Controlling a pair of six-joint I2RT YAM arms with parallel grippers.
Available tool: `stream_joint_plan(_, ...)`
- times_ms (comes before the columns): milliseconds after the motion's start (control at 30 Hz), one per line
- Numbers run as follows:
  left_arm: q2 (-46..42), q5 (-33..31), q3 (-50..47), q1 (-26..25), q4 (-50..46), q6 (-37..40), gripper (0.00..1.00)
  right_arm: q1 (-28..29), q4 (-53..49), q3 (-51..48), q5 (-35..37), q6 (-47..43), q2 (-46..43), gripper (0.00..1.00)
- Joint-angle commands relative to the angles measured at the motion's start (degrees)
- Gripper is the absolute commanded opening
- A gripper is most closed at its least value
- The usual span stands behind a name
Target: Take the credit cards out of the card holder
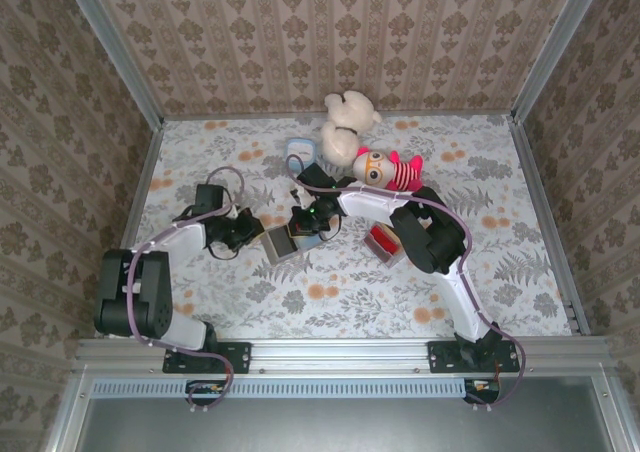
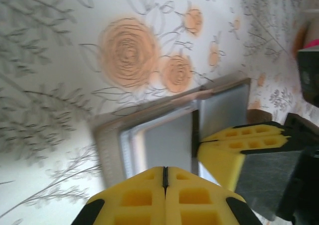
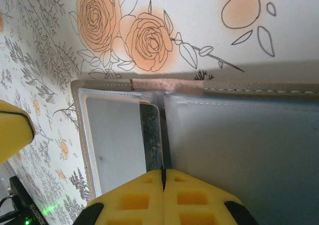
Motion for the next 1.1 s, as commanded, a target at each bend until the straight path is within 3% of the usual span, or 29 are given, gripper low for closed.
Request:
stream_joint_plan(0,1.9,1.73,-0.44,-1.0,2.95,-1.5,0.05,0.47,-2.14,1.77,0.37,-0.74,-1.0,0.0)
stream_joint_plan(367,6.78,-0.83,0.69,-1.6,-2.22,1.07,0.03,0.35,-2.61,2.35,1.01,-1.82,-0.99,0.0)
stream_joint_plan(700,7.19,-5.38,-0.21,-1.53,-5.69,2.33,0.03,-0.32,-4.14,1.96,5.77,-3.5,-1.72,0.0)
stream_joint_plan(967,7.91,-4.85,0.52,-1.53,-5.69,2.63,0.03,-0.51,-1.75,-1.04,3.14,-1.63,-3.02,0.0)
stream_joint_plan(1000,7.98,-4.78,0.61,-1.53,-5.68,2.63,0.03,-0.57,-1.37,-1.03,1.9,-1.21,-2.82,0.01)
stream_joint_plan(1067,8.11,-4.76,0.61,-1.53,-5.69,2.67,0.03,-0.67,-0.08,-1.03,-1.54,-0.63,-2.11,0.14)
